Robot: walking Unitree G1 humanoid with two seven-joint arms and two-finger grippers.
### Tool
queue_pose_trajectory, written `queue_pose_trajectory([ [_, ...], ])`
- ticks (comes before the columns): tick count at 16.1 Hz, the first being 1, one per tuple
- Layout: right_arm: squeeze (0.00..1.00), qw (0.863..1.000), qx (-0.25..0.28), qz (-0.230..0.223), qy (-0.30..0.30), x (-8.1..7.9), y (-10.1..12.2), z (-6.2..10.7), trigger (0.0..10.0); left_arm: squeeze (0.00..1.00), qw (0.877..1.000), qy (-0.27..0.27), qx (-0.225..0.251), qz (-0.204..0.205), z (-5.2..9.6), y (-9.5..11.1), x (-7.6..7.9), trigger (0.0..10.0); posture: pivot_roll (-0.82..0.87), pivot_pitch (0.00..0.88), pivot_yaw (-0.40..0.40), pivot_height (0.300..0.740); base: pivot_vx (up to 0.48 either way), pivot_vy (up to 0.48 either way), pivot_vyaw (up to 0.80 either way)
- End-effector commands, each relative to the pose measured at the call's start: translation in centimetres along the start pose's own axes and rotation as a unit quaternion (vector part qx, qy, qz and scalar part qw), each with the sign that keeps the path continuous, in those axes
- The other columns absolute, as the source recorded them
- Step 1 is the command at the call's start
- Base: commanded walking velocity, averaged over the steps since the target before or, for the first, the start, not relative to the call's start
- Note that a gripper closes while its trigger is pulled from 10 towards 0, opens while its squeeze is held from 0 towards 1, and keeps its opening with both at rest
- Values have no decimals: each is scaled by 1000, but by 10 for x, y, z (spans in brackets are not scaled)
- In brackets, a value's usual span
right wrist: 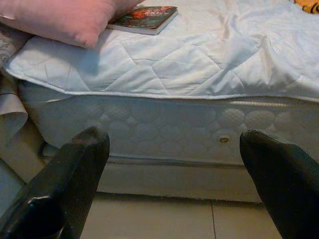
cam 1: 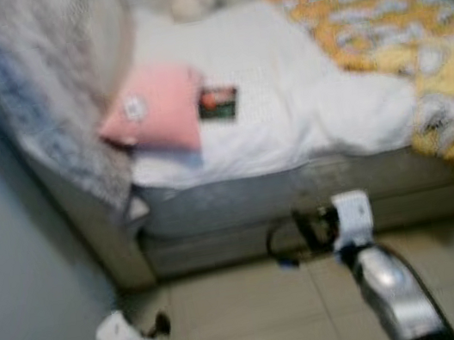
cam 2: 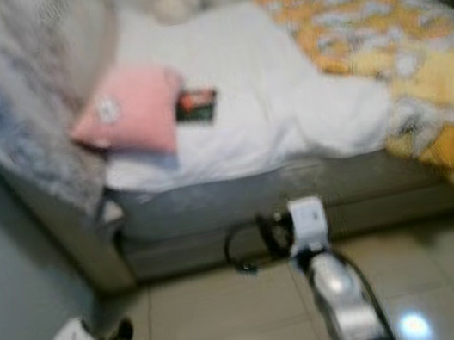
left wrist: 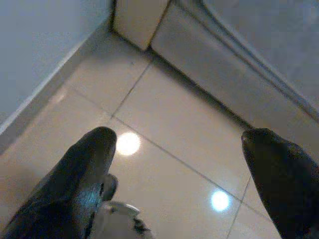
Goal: Clean up the room
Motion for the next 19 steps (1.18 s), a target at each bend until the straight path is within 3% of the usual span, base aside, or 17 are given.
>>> queue_pose_trajectory([
  [1, 0, 1000, 9, -1, -2, 2, 5, -3, 10000, 0, 828, -297, 336, -335, 42, 129, 186, 10000, 106, 0, 0, 740, 0, 0, 0],
  [9, 0, 1000, 17, 2, 8, 3, 4, -13, 10000, 0, 836, -287, 333, -328, 40, 131, 186, 10000, 113, 0, 0, 740, 0, 0, 0],
  [12, 0, 1000, 18, 4, 10, 2, 4, -14, 10000, 0, 837, -274, 335, -337, 38, 132, 183, 10000, 109, 0, -45, 740, 0, -480, 775],
  [19, 0, 1000, 24, 2, 1, 7, 2, -12, 10000, 0, 816, -305, 336, -357, 45, 125, 204, 10000, 81, 0, -30, 740, 0, -476, 696],
])
Point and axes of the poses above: a point about 5 cm out from each wrist's last joint towards the gripper, its own z axis pointing back from the gripper into the wrist, its own y axis along the axis of the wrist's last joint, x = y × z, the point moved 1 cm from there along -z, pointing out of the wrist towards the gripper, and after that the axes turned 2 degrees about -z, right-handed, at the moved point
